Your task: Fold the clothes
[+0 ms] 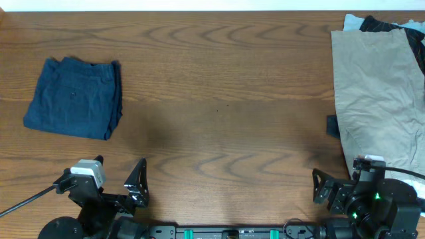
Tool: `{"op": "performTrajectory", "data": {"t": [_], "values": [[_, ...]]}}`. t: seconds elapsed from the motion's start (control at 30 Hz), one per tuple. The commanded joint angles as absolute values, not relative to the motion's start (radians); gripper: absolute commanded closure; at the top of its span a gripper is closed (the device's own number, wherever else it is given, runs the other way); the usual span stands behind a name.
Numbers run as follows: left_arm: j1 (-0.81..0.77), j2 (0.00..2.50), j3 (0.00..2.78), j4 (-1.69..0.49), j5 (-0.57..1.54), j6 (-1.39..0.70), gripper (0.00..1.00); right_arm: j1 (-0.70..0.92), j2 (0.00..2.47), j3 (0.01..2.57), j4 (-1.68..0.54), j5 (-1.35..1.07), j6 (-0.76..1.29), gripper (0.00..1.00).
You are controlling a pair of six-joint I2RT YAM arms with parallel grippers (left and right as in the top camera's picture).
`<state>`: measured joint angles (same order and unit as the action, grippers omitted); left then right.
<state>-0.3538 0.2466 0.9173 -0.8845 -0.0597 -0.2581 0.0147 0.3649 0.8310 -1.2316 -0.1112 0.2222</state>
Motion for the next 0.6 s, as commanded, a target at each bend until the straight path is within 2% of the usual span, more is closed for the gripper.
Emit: {"op": "performTrajectory", "data": {"t": [0.0, 0.3, 0.57], "values": [[-0.357, 0.245, 0.910, -0.881, -0.075, -0.260, 0.02, 0.014, 0.362, 0.826, -1.235, -0.105, 0.216, 0.01], [-0.357, 0.245, 0.910, -0.881, -0.075, -0.260, 0.02, 0.017, 0.312, 0.796, -1.184, -0.103, 0.211, 0.01], [-0.357, 0.245, 0.910, -0.881, -0.075, -0.260, 0.02, 0.033, 0.167, 0.524, -0.772, -0.121, 0.156, 0.01]]}}
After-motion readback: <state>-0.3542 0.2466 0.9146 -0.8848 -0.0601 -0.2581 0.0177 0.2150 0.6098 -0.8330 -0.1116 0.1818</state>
